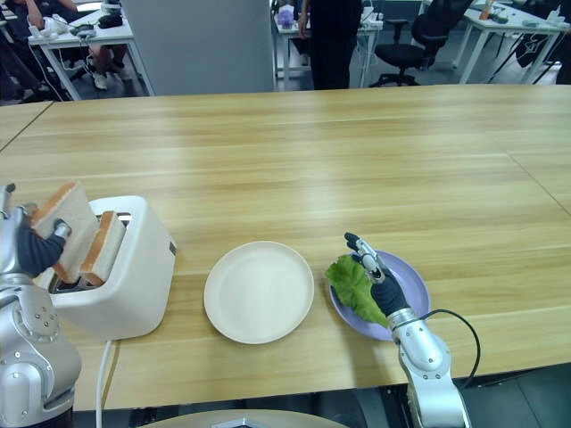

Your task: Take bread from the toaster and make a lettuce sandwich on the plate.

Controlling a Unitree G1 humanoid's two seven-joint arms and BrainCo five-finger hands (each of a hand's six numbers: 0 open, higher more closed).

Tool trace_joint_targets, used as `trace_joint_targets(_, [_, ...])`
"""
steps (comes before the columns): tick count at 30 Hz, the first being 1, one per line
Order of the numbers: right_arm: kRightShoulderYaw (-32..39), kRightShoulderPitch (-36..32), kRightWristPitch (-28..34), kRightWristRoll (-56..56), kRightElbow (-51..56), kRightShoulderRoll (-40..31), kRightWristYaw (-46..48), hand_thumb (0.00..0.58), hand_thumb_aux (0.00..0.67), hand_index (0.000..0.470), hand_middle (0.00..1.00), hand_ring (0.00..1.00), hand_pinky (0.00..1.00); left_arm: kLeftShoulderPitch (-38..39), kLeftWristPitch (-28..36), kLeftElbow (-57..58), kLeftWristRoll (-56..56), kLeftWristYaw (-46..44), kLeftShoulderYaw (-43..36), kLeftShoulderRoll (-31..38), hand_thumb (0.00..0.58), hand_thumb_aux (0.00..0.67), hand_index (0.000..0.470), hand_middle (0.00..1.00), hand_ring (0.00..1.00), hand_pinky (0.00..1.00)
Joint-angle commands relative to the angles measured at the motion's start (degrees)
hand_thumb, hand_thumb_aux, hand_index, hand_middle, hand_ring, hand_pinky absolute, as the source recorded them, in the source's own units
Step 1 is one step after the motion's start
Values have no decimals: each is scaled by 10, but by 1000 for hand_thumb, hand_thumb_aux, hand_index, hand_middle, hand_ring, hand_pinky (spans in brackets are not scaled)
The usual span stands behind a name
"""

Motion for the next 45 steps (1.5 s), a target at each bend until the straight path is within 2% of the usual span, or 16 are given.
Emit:
trace_joint_targets(1, [0, -2, -1, -2, 15, 0, -2, 0, 0, 0, 0, 0, 0, -37, -10, -14, -74, 50, 7, -27, 580, 670, 460, 1000, 1000, 1000])
trace_joint_targets(8, [3, -5, -4, -5, 21, 1, -3, 0, 0, 0, 0, 0, 0, -122, -62, -56, -242, 139, 26, -90, 580, 670, 460, 1000, 1000, 1000])
trace_joint_targets(12, [5, -8, -4, -4, 23, 3, -2, 0, 0, 0, 0, 0, 0, -149, -59, -51, -438, 93, -7, -184, 580, 670, 460, 1000, 1000, 1000])
trace_joint_targets(16, [11, -21, 1, 1, 16, 5, 2, 0, 0, 0, 0, 0, 0, -112, -35, -43, -579, 51, -61, -270, 580, 670, 460, 1000, 1000, 1000])
trace_joint_targets(19, [13, -36, 6, 7, 6, 4, 7, 0, 0, 0, 0, 0, 0, -70, -22, -23, -655, 49, -101, -296, 580, 670, 460, 1000, 1000, 1000])
trace_joint_targets(22, [5, -56, 12, 12, 1, 0, 9, 0, 0, 0, 0, 0, 0, -18, -6, 30, -702, 37, -178, -291, 580, 670, 460, 1000, 1000, 1000])
trace_joint_targets(25, [-2, -75, 19, 19, -2, -4, 10, 0, 0, 0, 0, 0, 0, 25, -3, 93, -691, 43, -264, -256, 580, 670, 460, 1000, 1000, 1000])
trace_joint_targets(29, [1, -88, 25, 24, -5, -9, 16, 0, 0, 0, 0, 0, 0, 60, -16, 147, -655, 67, -324, -216, 580, 670, 460, 1000, 1000, 1000])
trace_joint_targets(39, [-5, -108, 38, 4, -20, -44, 31, 0, 0, 0, 0, 0, 0, 64, -71, 265, -603, 75, -377, -165, 580, 670, 460, 1000, 1000, 1000])
trace_joint_targets(45, [-26, -126, 31, -3, -11, -98, 49, 0, 0, 0, 0, 0, 0, 60, -61, 224, -554, 93, -379, -140, 580, 670, 460, 1000, 1000, 1000])
